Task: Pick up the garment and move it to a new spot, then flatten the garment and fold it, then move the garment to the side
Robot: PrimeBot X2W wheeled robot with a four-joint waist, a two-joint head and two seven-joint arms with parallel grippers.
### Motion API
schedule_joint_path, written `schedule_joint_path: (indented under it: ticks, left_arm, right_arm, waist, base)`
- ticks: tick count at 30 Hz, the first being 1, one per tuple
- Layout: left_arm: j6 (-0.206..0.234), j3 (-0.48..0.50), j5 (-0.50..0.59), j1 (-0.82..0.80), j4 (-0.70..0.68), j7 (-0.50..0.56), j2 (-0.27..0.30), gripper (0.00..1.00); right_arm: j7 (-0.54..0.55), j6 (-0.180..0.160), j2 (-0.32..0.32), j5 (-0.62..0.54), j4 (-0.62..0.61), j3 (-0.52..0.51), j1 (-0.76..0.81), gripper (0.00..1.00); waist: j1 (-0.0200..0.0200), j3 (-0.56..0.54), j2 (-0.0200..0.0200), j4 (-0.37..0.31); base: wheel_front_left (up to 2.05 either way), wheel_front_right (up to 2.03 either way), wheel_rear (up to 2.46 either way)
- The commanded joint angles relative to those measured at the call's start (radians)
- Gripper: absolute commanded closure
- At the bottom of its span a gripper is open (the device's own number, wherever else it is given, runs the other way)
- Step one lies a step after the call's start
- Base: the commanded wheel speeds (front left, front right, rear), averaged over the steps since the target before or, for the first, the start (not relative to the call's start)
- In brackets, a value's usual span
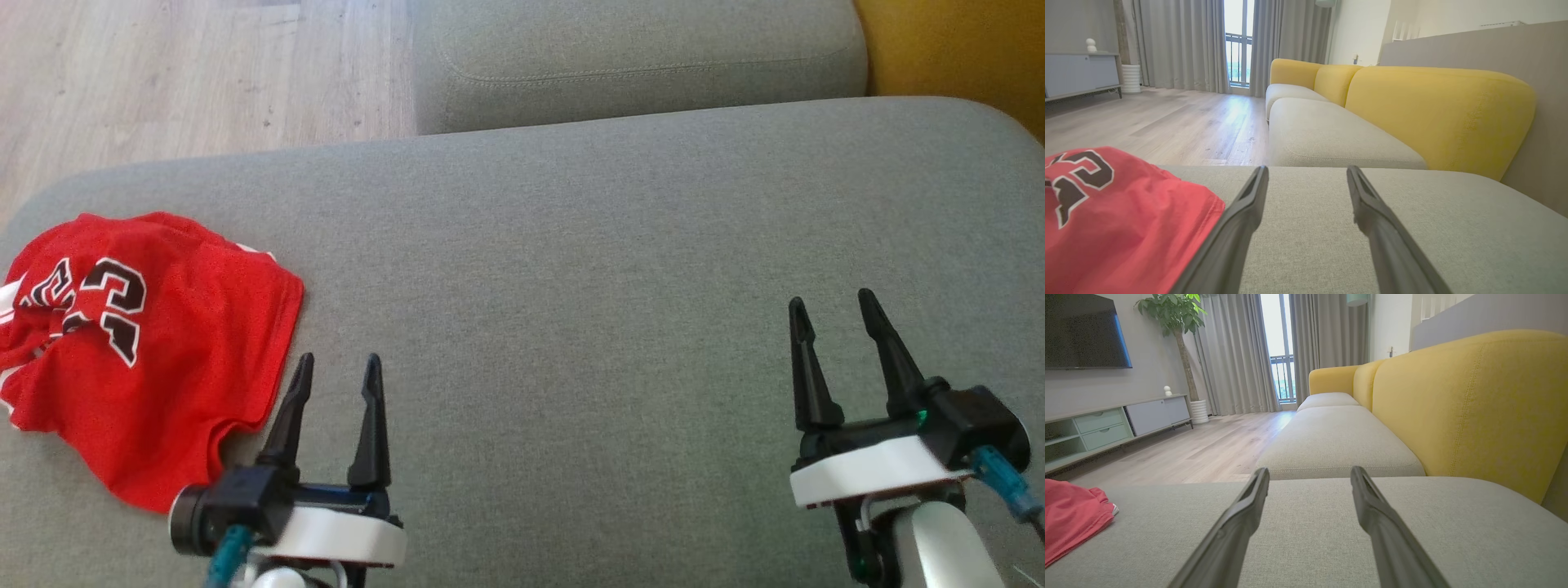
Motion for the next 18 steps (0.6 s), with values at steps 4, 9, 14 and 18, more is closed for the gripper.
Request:
schedule_joint_path:
  ticks: [4, 9, 14, 18]
  left_arm:
    - [0.036, -0.005, 0.066, -0.062, -0.051, -0.024, 0.026, 0.0]
    - [0.052, -0.062, 0.141, -0.074, -0.044, -0.039, 0.057, 0.0]
    - [0.093, -0.114, 0.202, -0.087, -0.044, -0.054, 0.071, 0.0]
    - [0.095, -0.078, 0.157, -0.072, -0.083, -0.066, 0.042, 0.0]
  right_arm:
    - [-0.026, -0.001, -0.007, -0.074, -0.048, 0.028, -0.047, 0.0]
    - [-0.041, -0.001, -0.008, -0.145, -0.056, 0.036, -0.051, 0.0]
    - [-0.055, -0.001, -0.008, -0.182, -0.071, 0.038, -0.049, 0.0]
    - [-0.067, -0.001, -0.008, -0.158, -0.077, 0.039, -0.043, 0.0]
  waist:
    - [-0.0001, 0.0, 0.0, -0.003]
    - [-0.0001, -0.001, 0.0, -0.005]
    - [-0.0001, -0.003, 0.0, -0.003]
    - [-0.0001, -0.005, 0.0, 0.0]
  base:
    - [0.0, 0.0, 0.0]
    - [0.0, 0.0, 0.0]
    - [0.0, 0.0, 0.0]
    - [0.0, 0.0, 0.0]
